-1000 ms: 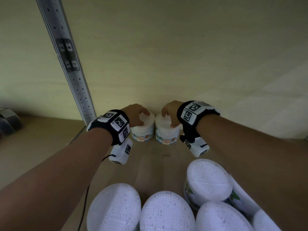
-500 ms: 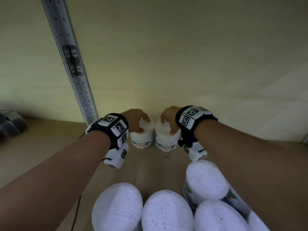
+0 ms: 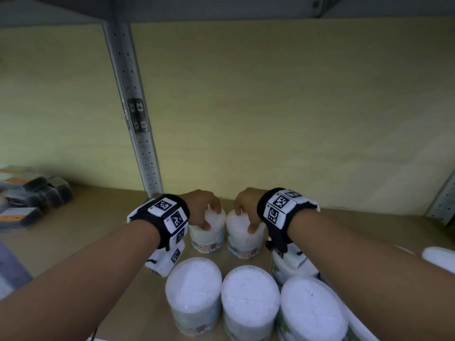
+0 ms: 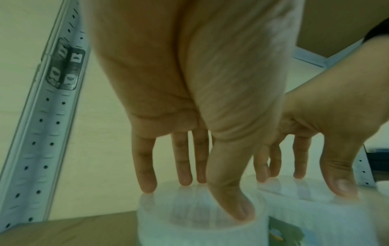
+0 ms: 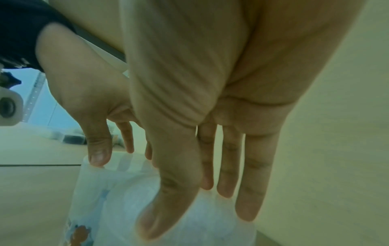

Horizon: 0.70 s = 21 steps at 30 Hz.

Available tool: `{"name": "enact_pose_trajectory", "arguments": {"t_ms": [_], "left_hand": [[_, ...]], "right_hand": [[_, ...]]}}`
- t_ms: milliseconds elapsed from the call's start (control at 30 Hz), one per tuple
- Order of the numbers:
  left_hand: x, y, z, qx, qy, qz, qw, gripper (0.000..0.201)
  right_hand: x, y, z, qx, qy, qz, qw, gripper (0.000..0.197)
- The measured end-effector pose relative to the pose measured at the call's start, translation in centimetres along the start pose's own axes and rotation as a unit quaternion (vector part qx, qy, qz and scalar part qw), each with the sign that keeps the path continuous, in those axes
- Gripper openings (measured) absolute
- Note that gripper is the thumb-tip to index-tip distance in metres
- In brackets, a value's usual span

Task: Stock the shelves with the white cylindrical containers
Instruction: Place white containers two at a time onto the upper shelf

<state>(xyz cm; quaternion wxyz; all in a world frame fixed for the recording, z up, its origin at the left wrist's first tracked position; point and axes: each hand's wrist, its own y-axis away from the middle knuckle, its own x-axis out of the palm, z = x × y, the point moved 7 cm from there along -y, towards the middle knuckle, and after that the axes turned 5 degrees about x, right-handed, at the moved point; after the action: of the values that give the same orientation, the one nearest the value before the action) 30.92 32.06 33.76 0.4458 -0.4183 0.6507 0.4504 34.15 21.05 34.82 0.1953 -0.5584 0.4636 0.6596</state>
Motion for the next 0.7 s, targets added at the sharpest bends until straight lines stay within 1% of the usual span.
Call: {"name": "enact_pose_trajectory", "arguments": {"t_ms": [33, 100, 233, 333, 400, 467, 533, 600, 700], "left_hand": [[0.1, 0.5, -0.3, 0.003, 0.002, -0.001, 1.000, 0.055], [0.3, 1.6, -0.9, 0.010, 0.000, -0.003, 1.000, 0.055], [0.6, 3.4, -2.0, 0.022, -0.030, 0.004, 0.999, 0.057], [1.0, 4.1, -2.4, 0.023, -0.027, 0.002, 0.999, 0.055], [1.4, 4.4, -2.6, 0.016, -0.019, 0.000, 1.000, 0.054], [1.6, 4.7, -2.7, 0.011, -0.004, -0.003, 1.000, 0.053], [1.7, 4.9, -2.9, 0.007, -0.002, -0.003, 1.000, 0.053], [1.8, 5.0, -2.9, 0.002, -0.001, 0.001, 1.000, 0.054], [2.2, 5.3, -2.7, -0.009, 0.010, 0.006, 1.000, 0.054]], "right_hand": [[0.4, 0.4, 0.4, -0.012, 0.020, 0.002, 1.000, 0.055], [1.3, 1.0, 0.6, -0.012, 0.049, -0.006, 0.999, 0.060], [1.6, 2.9, 1.5, -0.022, 0.023, -0.025, 0.999, 0.065], [3.8, 0.8, 0.3, -0.017, 0.017, -0.017, 1.000, 0.069], [4.0, 1.2, -0.1, -0.023, -0.004, -0.026, 0.999, 0.071], [3.3, 4.3, 1.3, -0.036, -0.016, 0.000, 0.999, 0.068], [3.1, 5.5, 1.5, -0.031, -0.028, 0.009, 0.999, 0.064], [3.3, 5.6, 1.4, -0.032, -0.043, -0.004, 0.999, 0.063], [3.5, 5.9, 1.2, -0.041, -0.047, -0.004, 0.998, 0.059]]}}
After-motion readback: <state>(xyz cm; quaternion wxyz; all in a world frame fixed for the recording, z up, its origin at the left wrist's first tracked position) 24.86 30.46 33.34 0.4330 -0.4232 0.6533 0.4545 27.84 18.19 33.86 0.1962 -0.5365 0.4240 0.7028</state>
